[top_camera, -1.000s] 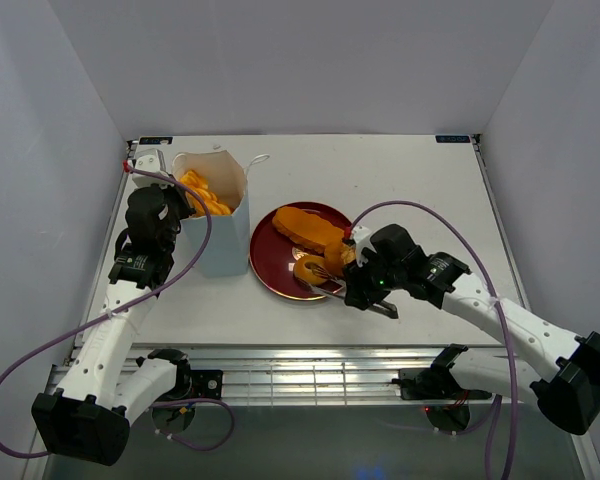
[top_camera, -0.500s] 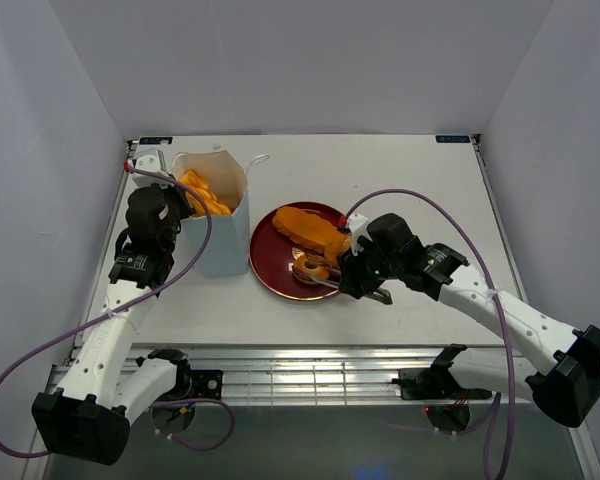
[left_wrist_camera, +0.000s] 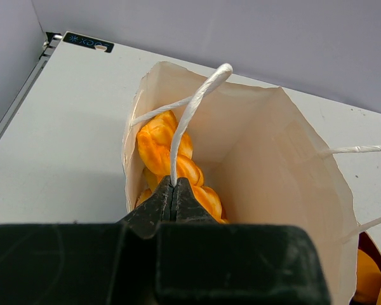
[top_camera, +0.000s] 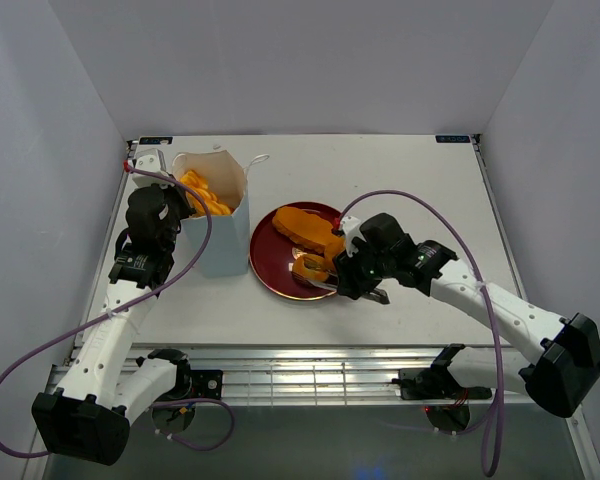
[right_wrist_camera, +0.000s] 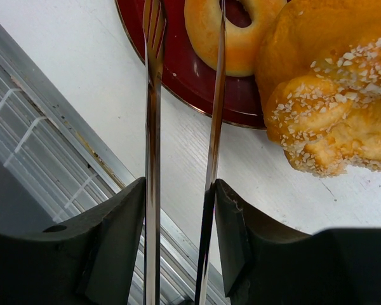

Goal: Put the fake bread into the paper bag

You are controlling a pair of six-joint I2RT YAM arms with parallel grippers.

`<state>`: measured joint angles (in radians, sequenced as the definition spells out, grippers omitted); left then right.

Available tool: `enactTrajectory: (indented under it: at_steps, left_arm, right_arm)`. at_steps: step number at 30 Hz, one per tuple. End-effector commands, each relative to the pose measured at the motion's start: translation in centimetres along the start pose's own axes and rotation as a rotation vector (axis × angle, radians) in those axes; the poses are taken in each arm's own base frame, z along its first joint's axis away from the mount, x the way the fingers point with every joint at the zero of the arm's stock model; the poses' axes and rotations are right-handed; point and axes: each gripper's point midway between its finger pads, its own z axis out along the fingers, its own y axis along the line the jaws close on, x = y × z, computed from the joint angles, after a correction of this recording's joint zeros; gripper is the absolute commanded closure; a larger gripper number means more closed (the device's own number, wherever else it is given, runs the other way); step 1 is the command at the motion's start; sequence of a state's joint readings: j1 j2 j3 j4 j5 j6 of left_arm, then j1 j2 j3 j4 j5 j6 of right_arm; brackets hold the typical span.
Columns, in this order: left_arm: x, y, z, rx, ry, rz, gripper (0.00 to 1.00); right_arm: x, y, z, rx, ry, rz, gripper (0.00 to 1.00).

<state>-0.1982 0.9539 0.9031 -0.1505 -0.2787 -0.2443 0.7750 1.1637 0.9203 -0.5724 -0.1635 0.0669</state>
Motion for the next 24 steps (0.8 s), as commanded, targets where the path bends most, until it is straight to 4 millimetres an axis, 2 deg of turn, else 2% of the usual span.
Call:
enactTrajectory:
  at_steps: [1, 13, 24]
  left_arm:
    - [-1.2, -0.2, -0.2, 0.013, -0.023, -0.006, 1.0]
    - [-1.3, -0.3, -0.3, 0.014, -0.027, -0.007, 1.0]
    - [-1.4, -0.2, -0.4, 0.013, -0.029, -0.006, 1.0]
  right_arm:
    - [-1.6, 0.9, 0.1, -0.046, -0.058, -0.035, 0.48]
    - [-0.8, 0.5, 1.0, -0.032, -0.011, -0.025, 0.51]
    - [0.0, 0.2, 0.6, 0.003, 0.024, -0.016, 0.53]
